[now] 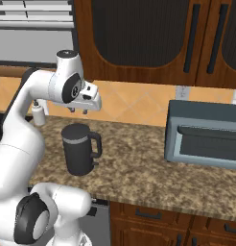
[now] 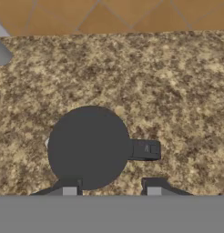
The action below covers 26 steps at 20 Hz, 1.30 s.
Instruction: Navigate to the stove.
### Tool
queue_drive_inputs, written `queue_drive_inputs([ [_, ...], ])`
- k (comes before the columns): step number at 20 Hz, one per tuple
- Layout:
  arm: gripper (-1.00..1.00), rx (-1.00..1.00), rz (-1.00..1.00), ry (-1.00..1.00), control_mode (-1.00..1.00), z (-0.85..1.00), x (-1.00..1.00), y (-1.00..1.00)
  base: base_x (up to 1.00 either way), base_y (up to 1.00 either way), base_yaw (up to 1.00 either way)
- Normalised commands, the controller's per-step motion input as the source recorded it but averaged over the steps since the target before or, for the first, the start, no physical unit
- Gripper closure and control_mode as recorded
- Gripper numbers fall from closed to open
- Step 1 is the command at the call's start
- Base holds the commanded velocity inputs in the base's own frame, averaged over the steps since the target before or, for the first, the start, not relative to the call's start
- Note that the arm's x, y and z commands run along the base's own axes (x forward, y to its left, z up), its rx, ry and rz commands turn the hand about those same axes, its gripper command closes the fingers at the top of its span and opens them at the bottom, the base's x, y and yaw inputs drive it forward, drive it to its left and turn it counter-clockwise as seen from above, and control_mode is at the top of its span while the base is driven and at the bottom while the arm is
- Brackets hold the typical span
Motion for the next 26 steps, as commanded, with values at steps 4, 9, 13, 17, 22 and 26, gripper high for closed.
queue_drive_inputs([
  [4, -1.00, 0.00, 0.00, 0.00, -1.00, -0.12, -0.47, -0.05, 0.00, 0.00, 0.00],
  [9, -1.00, 0.00, 0.00, 0.00, -1.00, -0.32, -0.65, 0.00, 0.00, 0.00, 0.00],
  [13, -1.00, 0.00, 0.00, 0.00, 1.00, -0.11, -0.15, 0.00, -0.38, 0.00, 0.05],
  [17, -1.00, 0.00, 0.00, 0.00, 1.00, 0.00, 0.00, 0.00, -0.44, 0.00, 0.29],
  [22, -1.00, 0.00, 0.00, 0.00, 1.00, 0.00, 0.00, 0.00, -0.21, 0.00, 0.55],
  [26, -1.00, 0.00, 0.00, 0.00, 1.00, 0.00, 0.00, 0.00, 0.00, 0.00, 0.67],
])
